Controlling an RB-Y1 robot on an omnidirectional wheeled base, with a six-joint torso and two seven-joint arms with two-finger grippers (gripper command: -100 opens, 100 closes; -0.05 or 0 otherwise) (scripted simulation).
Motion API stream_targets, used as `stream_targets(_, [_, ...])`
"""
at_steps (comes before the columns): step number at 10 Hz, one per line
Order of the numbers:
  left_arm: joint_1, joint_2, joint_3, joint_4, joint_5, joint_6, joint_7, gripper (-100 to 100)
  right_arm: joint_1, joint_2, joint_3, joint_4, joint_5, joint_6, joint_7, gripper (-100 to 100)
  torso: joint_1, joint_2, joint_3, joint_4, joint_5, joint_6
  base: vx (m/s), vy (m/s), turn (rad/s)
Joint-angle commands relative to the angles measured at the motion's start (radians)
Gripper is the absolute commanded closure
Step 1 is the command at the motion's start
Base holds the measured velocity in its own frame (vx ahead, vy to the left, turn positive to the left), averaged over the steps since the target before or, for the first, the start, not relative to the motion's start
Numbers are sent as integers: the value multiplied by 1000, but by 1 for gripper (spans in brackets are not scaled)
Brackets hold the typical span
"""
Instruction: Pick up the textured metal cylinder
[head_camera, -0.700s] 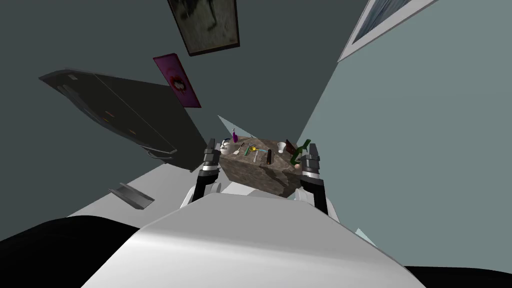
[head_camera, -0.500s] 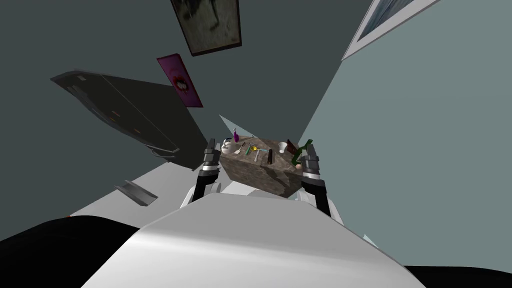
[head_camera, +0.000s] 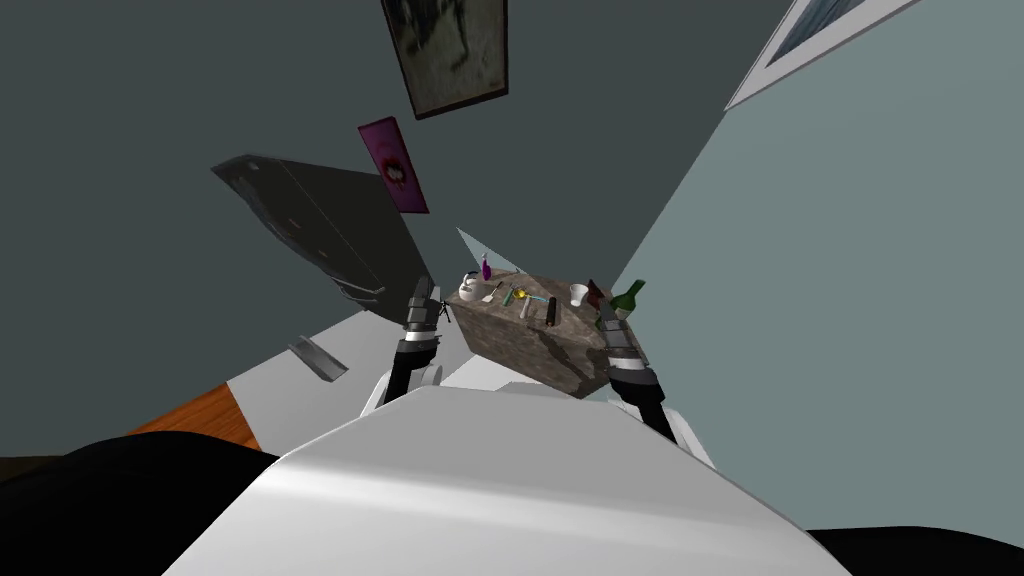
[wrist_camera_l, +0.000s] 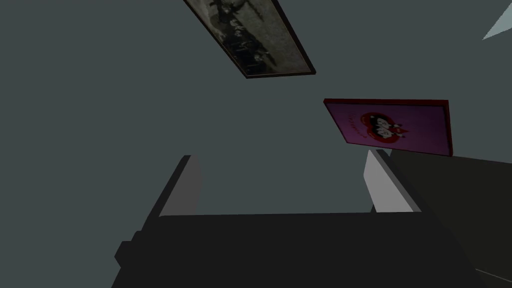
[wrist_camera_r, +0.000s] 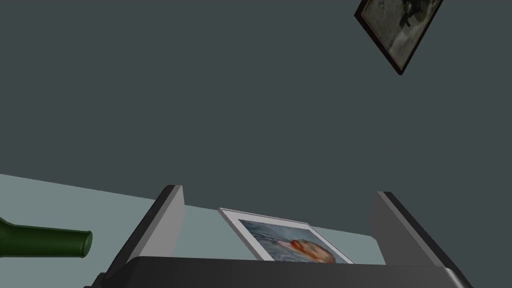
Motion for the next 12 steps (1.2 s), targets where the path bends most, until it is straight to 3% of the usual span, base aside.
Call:
stream_targets(1, [0,0,0,0,0,0,0,0,17,-31,1,-3,18,-1,10,-100,0,0,0,0,0,0,-52,41,37])
stream_targets(4, [0,0,0,0,0,0,0,0,118,-127,15,-34,115,-2,69,-100,0,0,0,0,0,0,-72,61,258])
stream_targets(5, [0,0,0,0,0,0,0,0,127,-136,15,-34,128,-2,69,-100,1,0,0,0,0,0,-55,50,70])
stream_targets(7, [0,0,0,0,0,0,0,0,193,-200,19,-53,196,-3,113,-100,-1,-1,-1,0,0,0,-73,57,266])
stream_targets(9, [0,0,0,0,0,0,0,0,252,-243,20,-61,252,-2,137,-100,0,-1,-1,0,0,1,-40,61,172])
stream_targets(10, [0,0,0,0,0,0,0,0,258,-243,20,-61,260,-2,137,-100,0,-2,-1,0,0,0,-23,48,123])
stream_targets(11, [0,0,0,0,0,0,0,0,297,-279,19,-67,300,-2,162,-100,-1,-3,-2,-1,0,1,-34,57,247])
stream_targets(12, [0,0,0,0,0,0,0,0,304,-279,19,-67,307,-2,162,-100,-1,-3,-2,-1,0,0,-32,41,120])
